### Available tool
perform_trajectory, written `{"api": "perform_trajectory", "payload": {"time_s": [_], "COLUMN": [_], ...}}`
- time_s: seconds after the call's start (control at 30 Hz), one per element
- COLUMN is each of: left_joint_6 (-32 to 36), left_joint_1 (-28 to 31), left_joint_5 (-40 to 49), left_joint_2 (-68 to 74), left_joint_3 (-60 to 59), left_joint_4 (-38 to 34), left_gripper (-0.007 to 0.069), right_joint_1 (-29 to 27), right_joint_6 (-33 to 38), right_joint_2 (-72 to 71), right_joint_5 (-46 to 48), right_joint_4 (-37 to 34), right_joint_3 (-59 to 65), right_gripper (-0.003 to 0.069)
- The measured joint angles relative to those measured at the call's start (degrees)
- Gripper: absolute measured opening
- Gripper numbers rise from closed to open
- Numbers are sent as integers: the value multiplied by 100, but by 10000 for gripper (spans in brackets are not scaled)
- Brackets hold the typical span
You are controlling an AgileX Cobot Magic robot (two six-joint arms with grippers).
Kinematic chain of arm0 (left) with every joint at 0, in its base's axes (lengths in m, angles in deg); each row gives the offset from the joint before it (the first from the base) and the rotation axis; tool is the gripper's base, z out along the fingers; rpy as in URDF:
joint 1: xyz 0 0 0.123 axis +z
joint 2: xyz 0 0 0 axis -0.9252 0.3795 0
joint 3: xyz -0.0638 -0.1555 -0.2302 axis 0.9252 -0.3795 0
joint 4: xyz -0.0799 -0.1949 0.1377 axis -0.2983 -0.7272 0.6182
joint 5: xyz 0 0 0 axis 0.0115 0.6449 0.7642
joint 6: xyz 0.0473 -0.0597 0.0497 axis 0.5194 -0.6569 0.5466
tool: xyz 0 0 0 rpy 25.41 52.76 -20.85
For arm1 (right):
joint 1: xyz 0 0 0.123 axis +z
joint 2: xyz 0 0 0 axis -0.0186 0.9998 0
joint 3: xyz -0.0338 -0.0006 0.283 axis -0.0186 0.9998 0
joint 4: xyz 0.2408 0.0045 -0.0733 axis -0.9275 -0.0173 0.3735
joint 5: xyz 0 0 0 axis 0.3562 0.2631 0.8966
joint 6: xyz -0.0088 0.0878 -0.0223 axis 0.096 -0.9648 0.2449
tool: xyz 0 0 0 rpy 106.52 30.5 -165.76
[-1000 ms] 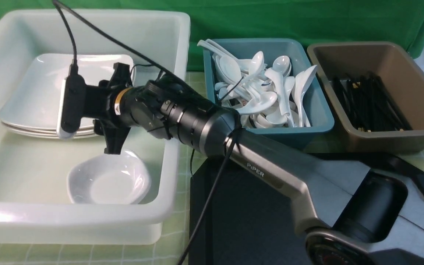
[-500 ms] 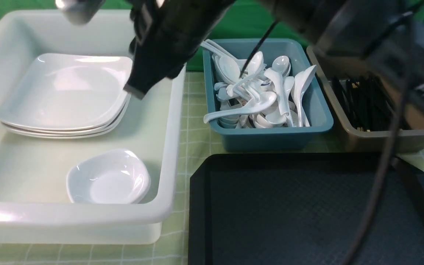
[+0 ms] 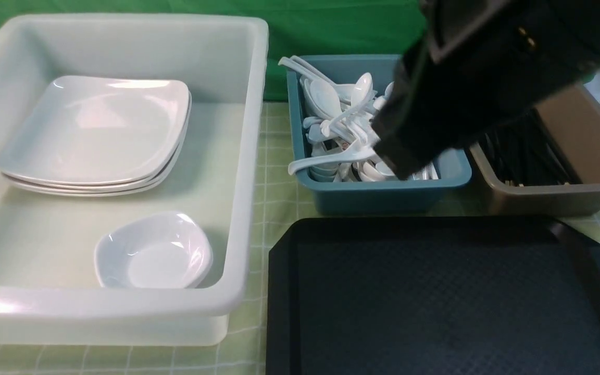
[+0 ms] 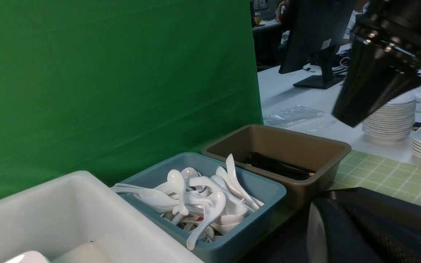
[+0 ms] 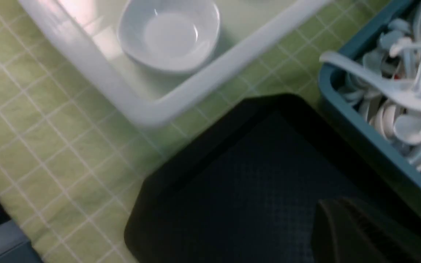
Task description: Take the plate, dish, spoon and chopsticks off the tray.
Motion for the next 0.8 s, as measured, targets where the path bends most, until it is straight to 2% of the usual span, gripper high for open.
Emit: {"api": "perform_trajectory", "payload": {"time_s": [0.17,0.6,0.7,0.8], "left_joint_6": [4,4,4,4], "left_joint_1": [0,0,0,0], "left_joint_5": [16,16,16,16], "left_joint_2": [-3,-3,-3,-3], "left_joint_3": [-46,-52,-52,-52], "left_joint_4": [26,31,31,44], "left_gripper": [8,8,8,8], "right_joint_1": [0,-5,-143,-771], "right_joint_6": [-61,-48,346,1083], "right_joint_2": [-322,-520,-958,-1810], "right_joint_5": [-8,-135,-547,-1773], "right_joint_4": [-5,1,-118,-735], "right_joint_3": [447,516,814,1949], "right_gripper": [36,61,31,17]}}
